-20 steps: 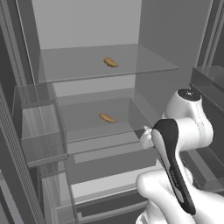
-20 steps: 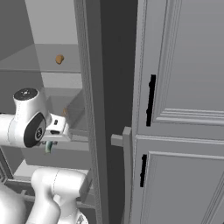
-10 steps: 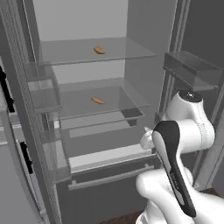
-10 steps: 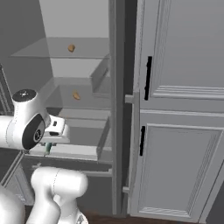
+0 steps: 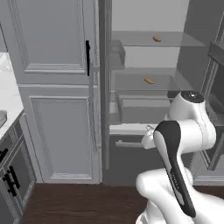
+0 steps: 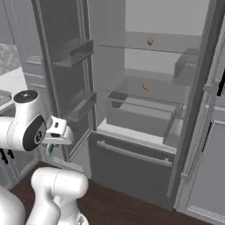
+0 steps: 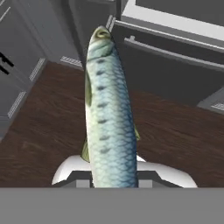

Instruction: Place one sweet potato and one fish in each tupperware on the nearby counter, to pack two identical lunches.

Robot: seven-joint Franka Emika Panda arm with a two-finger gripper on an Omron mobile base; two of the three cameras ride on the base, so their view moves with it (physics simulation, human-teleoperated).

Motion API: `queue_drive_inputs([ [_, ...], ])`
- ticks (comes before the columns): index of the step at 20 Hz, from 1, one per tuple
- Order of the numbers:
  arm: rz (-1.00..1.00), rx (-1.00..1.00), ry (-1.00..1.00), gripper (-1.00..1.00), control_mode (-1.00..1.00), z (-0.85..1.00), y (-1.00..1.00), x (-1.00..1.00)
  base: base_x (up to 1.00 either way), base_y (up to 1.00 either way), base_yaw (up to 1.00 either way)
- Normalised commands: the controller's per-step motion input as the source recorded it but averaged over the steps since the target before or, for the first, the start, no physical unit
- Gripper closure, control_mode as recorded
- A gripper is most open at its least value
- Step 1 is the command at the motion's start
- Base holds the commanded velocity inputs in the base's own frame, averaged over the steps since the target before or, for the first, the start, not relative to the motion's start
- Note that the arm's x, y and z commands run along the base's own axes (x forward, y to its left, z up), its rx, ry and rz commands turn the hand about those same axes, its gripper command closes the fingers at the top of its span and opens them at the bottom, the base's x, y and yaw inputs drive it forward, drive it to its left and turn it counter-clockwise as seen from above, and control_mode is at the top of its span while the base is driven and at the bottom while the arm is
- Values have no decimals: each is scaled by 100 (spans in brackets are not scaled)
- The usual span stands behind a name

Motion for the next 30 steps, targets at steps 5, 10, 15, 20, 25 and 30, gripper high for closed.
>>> queue_drive_inputs([
  [5,0,0,0,100,100,0,0,0,-22,83,82],
  [10,0,0,0,100,100,0,0,0,49,76,58],
  [15,0,0,0,100,100,0,0,0,94,43,25],
  [20,0,0,0,100,100,0,0,0,91,-9,12],
  [25,0,0,0,100,100,0,0,0,55,-6,18],
  [30,0,0,0,100,100,0,0,0,66,1,19],
])
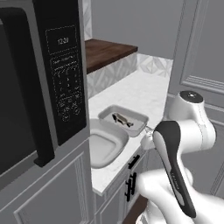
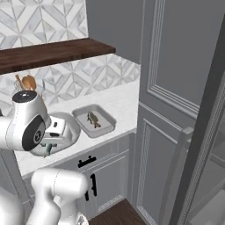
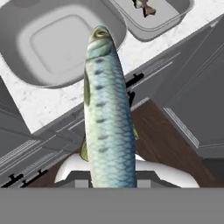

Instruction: Place one sweet potato and one fish in each tupperware on the nearby counter, to pack two identical lunches.

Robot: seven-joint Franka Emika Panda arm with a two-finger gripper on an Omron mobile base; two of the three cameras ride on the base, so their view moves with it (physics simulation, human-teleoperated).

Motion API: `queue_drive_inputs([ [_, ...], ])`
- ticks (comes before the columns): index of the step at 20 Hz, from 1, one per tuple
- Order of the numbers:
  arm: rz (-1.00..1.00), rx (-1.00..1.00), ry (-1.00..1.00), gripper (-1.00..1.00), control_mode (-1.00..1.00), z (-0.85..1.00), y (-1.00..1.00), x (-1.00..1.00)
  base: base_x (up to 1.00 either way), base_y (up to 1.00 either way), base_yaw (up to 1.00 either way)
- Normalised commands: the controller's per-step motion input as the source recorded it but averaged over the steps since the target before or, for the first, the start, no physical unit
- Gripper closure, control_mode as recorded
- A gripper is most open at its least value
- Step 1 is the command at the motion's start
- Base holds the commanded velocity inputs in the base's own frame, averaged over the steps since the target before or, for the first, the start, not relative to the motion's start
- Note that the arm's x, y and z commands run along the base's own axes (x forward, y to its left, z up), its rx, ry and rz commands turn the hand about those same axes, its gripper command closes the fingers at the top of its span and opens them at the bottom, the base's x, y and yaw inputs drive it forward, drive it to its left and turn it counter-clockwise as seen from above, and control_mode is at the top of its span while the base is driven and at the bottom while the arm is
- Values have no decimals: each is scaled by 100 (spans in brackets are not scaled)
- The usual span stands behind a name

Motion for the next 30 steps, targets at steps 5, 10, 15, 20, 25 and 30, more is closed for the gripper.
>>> queue_drive_inputs([
  [5,0,0,0,100,100,0,0,0,13,2,8],
  [10,23,0,2,100,-100,0,1,89,0,0,0],
  [15,32,0,11,100,-100,-12,24,100,0,0,0],
  [20,31,0,12,100,-100,-31,50,100,0,0,0],
  [25,18,-5,12,100,-100,-48,61,100,0,0,0],
  [30,0,-15,17,100,-100,-41,66,65,0,0,0],
])
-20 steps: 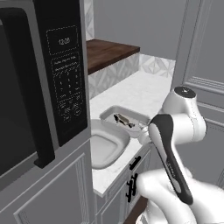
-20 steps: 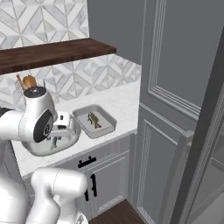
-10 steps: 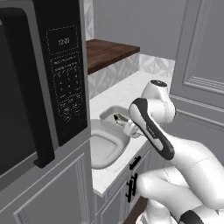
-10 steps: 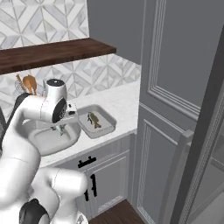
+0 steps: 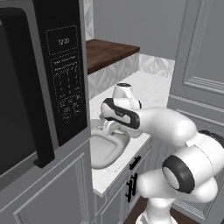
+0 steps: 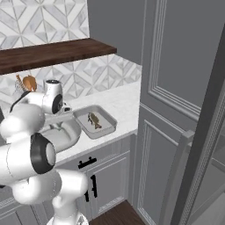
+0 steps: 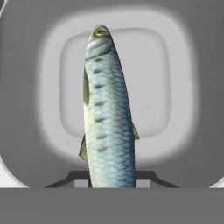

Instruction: Place one sweet potato and one fish in each tupperware on the nearby counter, to pack two identical lunches.

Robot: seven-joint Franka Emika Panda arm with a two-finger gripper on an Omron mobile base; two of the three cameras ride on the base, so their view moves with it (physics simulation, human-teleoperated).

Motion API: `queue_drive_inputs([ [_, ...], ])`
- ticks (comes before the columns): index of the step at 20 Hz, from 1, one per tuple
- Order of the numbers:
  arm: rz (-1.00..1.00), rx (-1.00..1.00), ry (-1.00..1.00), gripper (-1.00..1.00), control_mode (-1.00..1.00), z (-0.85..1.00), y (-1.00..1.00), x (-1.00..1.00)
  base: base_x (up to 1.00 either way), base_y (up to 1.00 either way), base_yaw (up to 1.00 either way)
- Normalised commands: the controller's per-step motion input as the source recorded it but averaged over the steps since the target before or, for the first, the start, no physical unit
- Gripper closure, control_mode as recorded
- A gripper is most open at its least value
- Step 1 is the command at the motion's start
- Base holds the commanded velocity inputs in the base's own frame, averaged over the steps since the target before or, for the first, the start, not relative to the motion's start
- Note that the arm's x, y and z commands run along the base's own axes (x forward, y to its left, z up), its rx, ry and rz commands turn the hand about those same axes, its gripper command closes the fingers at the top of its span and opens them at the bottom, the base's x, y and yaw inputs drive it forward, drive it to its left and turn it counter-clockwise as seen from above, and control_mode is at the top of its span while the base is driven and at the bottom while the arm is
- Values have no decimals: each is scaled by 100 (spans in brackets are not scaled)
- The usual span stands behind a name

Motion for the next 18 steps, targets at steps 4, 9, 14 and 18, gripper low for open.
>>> queue_drive_inputs([
  [4,-1,-8,11,100,-100,-26,29,22,0,0,0],
  [9,0,0,2,100,-100,-53,10,3,0,0,0],
  [14,0,0,1,100,-100,-60,4,21,0,0,0],
  [18,0,0,0,100,-100,-29,8,24,0,0,0],
])
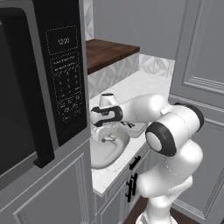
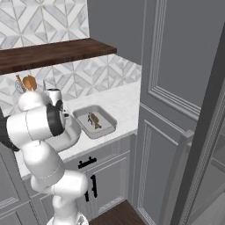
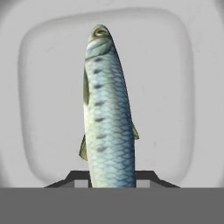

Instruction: Place one sweet potato and one fish in each tupperware on the nearby counter, to pack two identical lunches.

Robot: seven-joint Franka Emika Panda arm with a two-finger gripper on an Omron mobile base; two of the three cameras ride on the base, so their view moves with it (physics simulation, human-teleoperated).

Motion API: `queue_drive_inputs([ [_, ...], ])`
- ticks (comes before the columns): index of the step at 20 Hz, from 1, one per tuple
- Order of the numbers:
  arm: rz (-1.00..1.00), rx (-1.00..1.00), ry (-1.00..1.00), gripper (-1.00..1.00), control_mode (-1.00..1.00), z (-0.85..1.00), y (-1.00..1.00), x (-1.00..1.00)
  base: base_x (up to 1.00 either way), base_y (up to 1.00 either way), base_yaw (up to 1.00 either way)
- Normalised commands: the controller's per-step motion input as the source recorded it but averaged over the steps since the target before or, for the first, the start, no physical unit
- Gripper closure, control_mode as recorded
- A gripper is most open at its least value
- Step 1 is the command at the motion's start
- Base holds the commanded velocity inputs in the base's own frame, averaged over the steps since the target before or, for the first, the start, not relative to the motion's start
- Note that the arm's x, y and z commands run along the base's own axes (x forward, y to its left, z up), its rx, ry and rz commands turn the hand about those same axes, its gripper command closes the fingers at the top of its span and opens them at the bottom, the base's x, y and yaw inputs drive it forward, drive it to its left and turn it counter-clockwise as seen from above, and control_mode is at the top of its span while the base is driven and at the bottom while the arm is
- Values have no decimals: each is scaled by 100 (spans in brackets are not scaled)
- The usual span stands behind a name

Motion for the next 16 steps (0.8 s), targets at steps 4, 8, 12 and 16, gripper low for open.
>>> queue_drive_inputs([
  [4,0,-1,0,100,-100,-6,17,40,0,0,0],
  [8,0,-1,0,100,-100,-15,13,13,0,0,0],
  [12,3,0,-1,100,-100,-6,9,-27,0,0,0],
  [16,4,0,-9,100,-100,0,9,-12,0,0,0],
])
